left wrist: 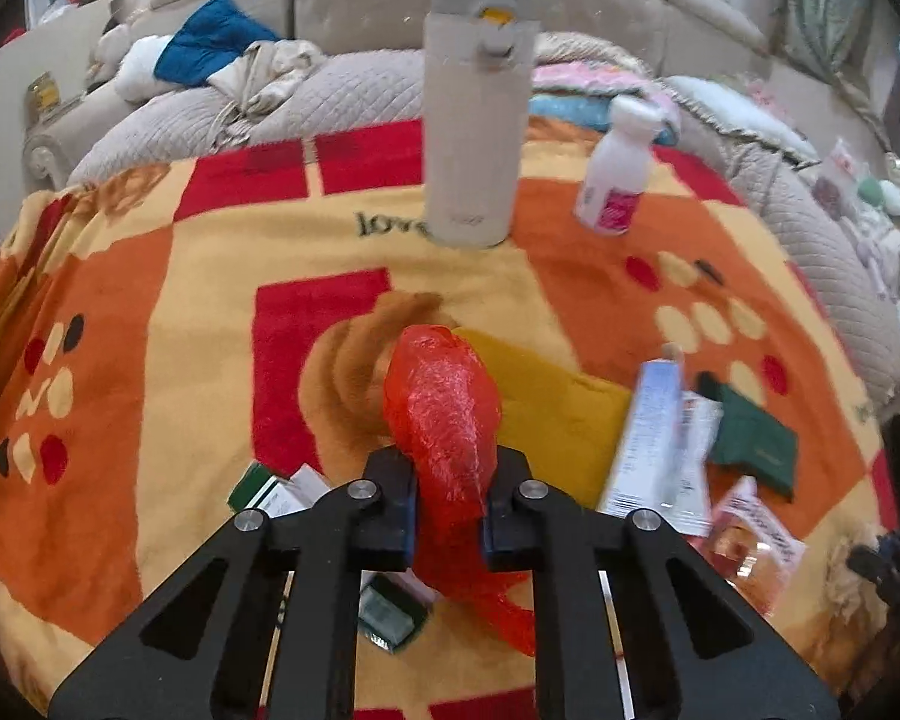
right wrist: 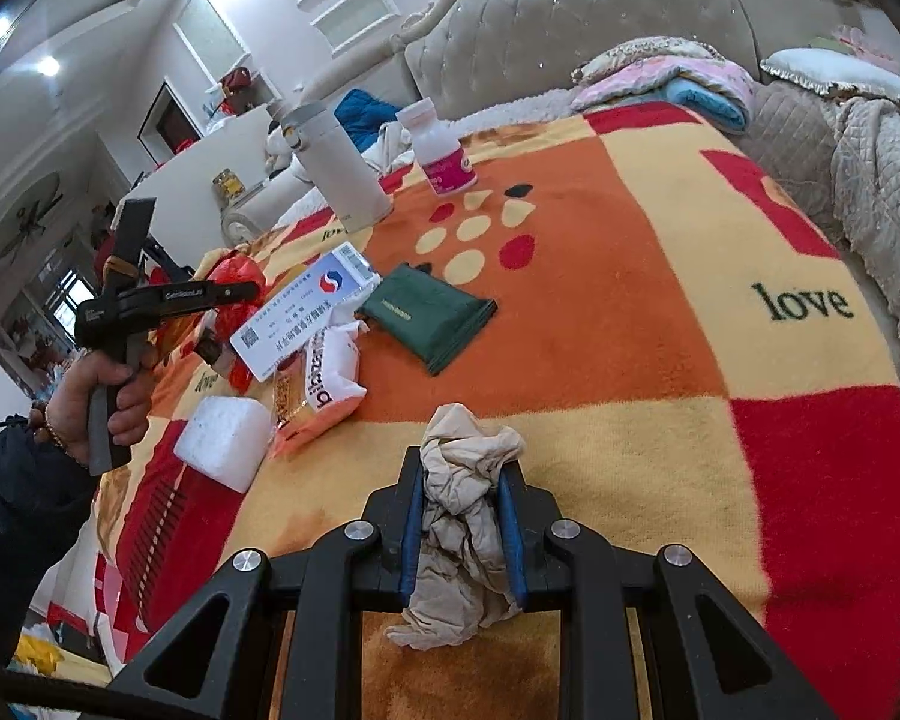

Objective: Collect trash
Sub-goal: 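Carry the cloth and red bag over the black bin and open both grippers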

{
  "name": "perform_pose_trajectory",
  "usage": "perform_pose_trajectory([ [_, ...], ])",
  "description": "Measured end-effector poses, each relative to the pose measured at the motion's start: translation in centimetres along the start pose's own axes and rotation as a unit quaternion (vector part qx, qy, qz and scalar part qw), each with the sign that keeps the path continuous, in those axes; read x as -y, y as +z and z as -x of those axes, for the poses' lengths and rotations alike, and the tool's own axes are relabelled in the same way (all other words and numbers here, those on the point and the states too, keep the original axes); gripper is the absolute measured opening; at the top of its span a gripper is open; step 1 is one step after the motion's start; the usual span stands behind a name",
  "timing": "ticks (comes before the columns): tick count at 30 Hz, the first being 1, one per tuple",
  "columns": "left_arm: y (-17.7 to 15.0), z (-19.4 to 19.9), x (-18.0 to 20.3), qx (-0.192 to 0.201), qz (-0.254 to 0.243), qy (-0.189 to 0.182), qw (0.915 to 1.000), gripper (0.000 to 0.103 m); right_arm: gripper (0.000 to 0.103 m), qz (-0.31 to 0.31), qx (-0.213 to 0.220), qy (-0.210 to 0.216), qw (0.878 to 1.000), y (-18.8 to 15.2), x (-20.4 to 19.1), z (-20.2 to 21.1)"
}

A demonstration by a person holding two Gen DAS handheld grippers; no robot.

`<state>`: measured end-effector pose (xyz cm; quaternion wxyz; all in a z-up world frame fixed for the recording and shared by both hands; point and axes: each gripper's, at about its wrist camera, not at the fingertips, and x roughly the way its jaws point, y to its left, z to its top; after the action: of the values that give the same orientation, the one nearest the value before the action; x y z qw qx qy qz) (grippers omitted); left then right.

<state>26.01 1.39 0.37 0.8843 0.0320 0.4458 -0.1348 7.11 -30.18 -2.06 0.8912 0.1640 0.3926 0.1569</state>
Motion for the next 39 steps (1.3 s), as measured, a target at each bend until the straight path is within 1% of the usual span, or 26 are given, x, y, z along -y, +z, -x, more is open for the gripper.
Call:
perform_pose_trajectory([
  [1, 0.1, 1.2, 0.1, 0.014, -0.001, -0.008, 0.9999, 0.012, 0.021, 0.001, 0.005, 0.000, 1.000, 0.0, 0.0, 0.2],
  [6, 0.8, 5.3, 1.0, 0.053, 0.005, -0.037, 0.9979, 0.012, 0.021, 0.000, 0.031, 0.005, 1.000, 0.2, 0.2, 1.8],
  [11, 0.7, 7.5, 2.9, 0.074, 0.013, -0.054, 0.9957, 0.012, 0.021, -0.006, 0.045, 0.004, 0.999, 0.2, 0.7, 3.1],
  [14, 0.4, 8.2, 5.0, 0.083, 0.008, -0.063, 0.9945, 0.012, 0.021, -0.011, 0.055, 0.003, 0.998, 0.1, 1.2, 4.1],
  [19, -0.1, 8.2, 8.0, 0.081, 0.008, -0.081, 0.9934, 0.011, 0.021, -0.026, 0.076, -0.005, 0.997, 0.0, 2.8, 6.4],
  [25, -0.9, 7.5, 12.5, 0.070, 0.001, -0.103, 0.9922, 0.011, 0.021, -0.043, 0.101, -0.017, 0.994, -0.3, 4.9, 9.7],
  [39, -3.1, 7.3, 24.0, 0.053, -0.042, -0.164, 0.9842, 0.011, 0.021, -0.075, 0.142, -0.042, 0.986, -1.6, 9.1, 15.7],
])
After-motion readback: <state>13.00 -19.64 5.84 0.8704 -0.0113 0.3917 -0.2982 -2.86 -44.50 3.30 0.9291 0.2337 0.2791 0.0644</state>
